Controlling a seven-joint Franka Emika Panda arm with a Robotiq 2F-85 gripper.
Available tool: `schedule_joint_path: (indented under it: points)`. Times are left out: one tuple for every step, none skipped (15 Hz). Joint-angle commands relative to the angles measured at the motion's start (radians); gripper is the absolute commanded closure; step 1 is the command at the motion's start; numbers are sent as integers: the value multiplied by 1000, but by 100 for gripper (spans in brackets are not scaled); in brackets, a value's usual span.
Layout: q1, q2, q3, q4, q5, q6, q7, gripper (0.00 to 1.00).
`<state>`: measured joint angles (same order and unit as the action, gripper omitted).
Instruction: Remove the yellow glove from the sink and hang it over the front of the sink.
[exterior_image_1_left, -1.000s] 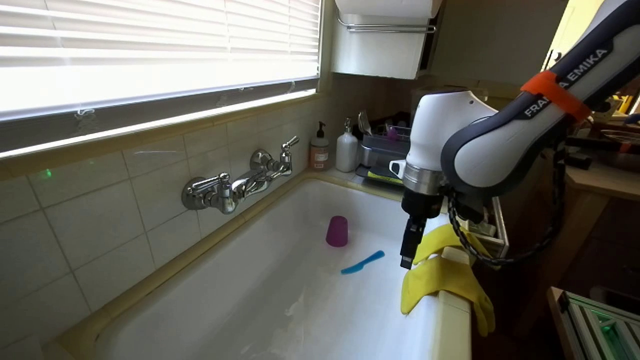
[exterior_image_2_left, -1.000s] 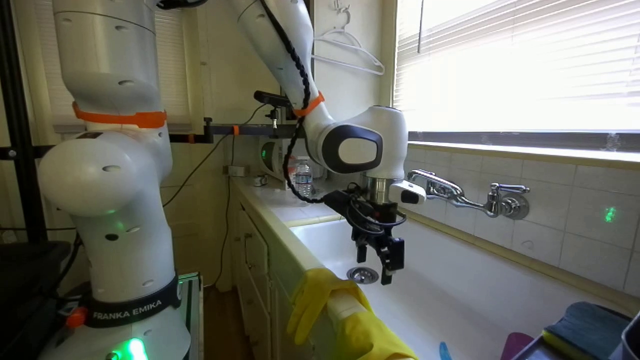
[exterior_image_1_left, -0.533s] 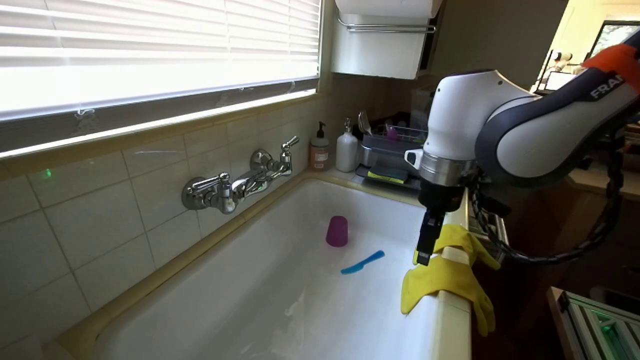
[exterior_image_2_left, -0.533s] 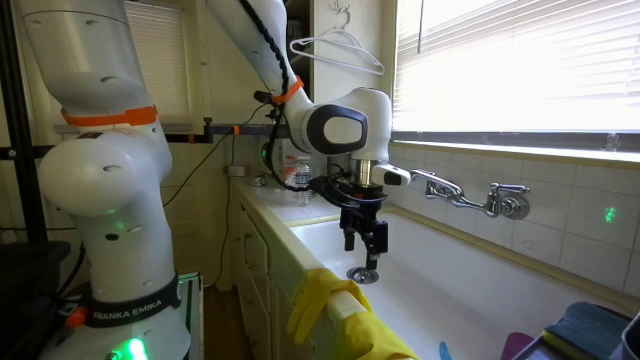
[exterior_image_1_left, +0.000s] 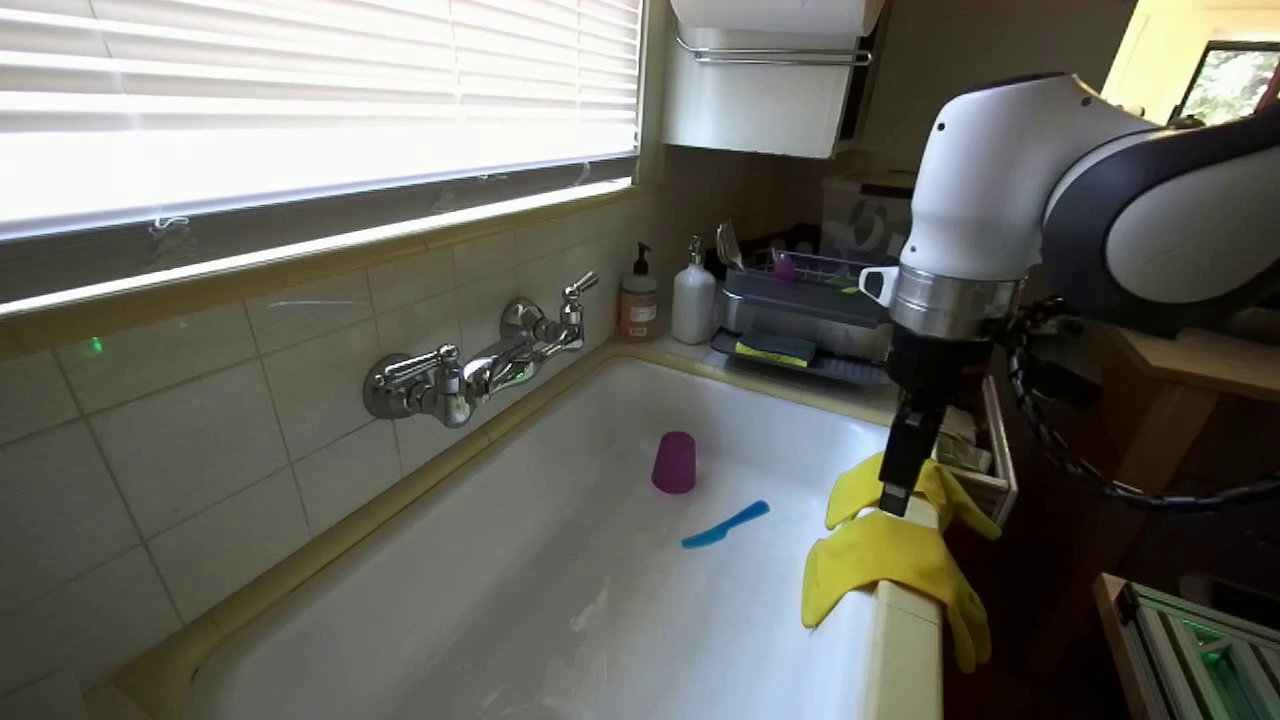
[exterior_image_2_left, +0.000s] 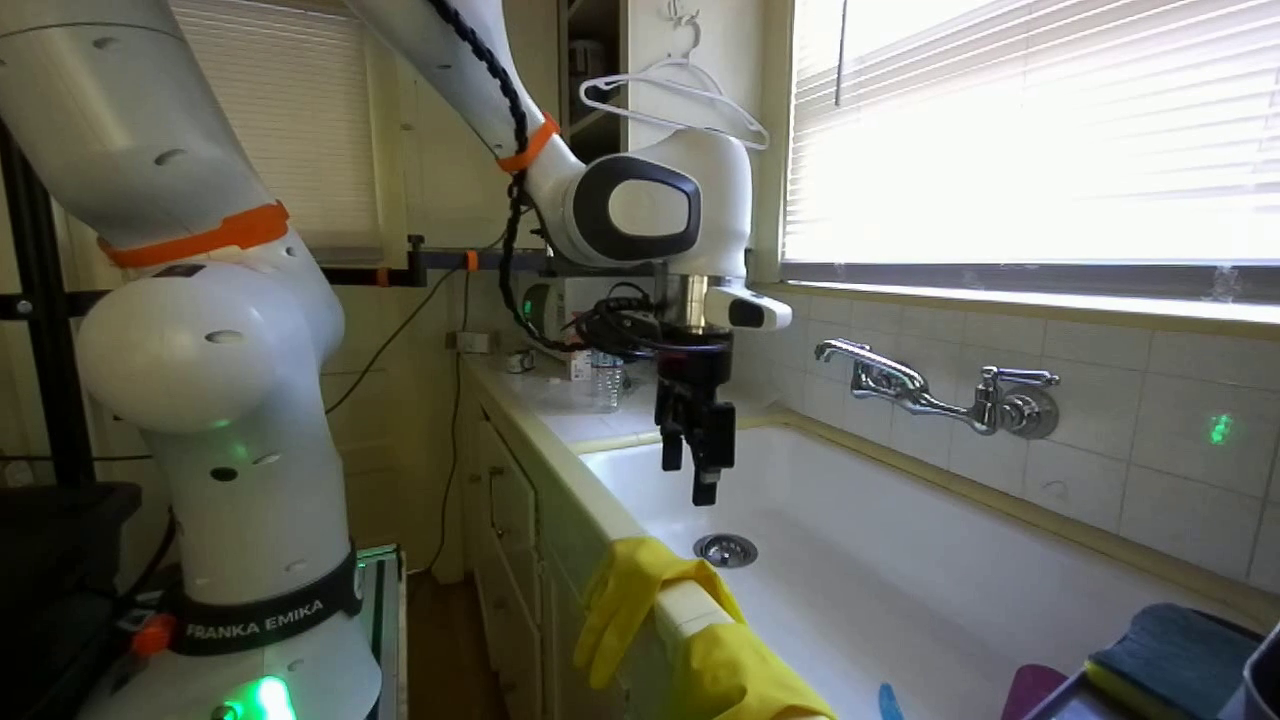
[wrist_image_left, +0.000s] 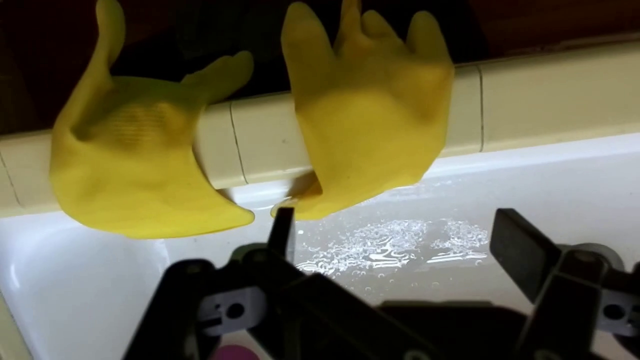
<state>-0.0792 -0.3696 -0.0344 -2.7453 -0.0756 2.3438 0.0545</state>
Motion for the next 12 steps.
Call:
schedule_joint_path:
  points:
    - [-14, -79, 25, -3, -18, -84, 66, 0]
    - [-15, -110, 29, -27, -18, -90, 76, 0]
    - [-14, -112, 33, -12, -15, -111, 85, 0]
    - [-12, -116, 38, 1, -13, -135, 93, 0]
    - [-12, -134, 42, -6, -12, -148, 101, 0]
    - [-13, -154, 48, -15, -12, -161, 116, 0]
    - [-12, -163, 52, -12, -9, -175, 128, 0]
    - [-12, -173, 60, -6, -9, -192, 144, 0]
    - [-12, -185, 64, -8, -7, -204, 157, 0]
    - [-10, -194, 69, -8, -5, -217, 169, 0]
    - [-12, -202, 78, -8, -11, -224, 185, 0]
    - [-10, -208, 82, -7, -10, -228, 191, 0]
